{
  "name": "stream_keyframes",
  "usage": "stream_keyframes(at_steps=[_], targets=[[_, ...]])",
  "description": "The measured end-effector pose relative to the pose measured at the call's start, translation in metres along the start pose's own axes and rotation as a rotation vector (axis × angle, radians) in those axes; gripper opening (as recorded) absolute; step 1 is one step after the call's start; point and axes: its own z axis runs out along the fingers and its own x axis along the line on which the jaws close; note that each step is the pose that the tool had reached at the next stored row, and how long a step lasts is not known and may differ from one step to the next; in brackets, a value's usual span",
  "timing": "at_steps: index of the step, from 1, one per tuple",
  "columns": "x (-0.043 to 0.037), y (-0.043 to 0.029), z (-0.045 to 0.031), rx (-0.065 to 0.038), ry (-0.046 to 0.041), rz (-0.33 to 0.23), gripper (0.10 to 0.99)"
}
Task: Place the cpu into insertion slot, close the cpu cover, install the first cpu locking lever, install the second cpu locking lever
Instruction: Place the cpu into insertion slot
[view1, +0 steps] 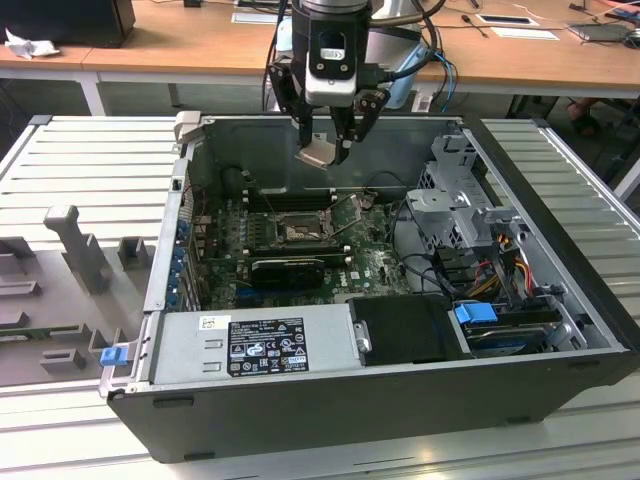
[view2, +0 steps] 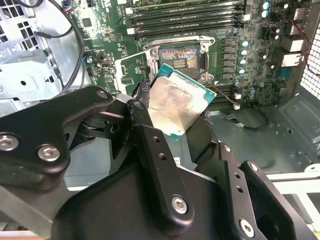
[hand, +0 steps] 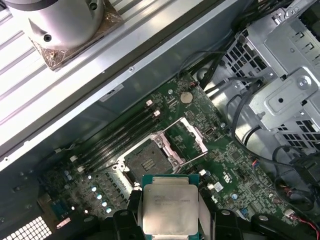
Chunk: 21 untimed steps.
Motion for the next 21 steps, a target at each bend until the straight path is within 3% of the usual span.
stream_keyframes(at_steps=[5, 21], targets=[[0.0, -0.0001, 0.0011, -0.002, -0.0104, 0.117, 0.537], [0.0022, -0.0023, 0.0057, -0.002, -0.0113, 0.132, 0.537]])
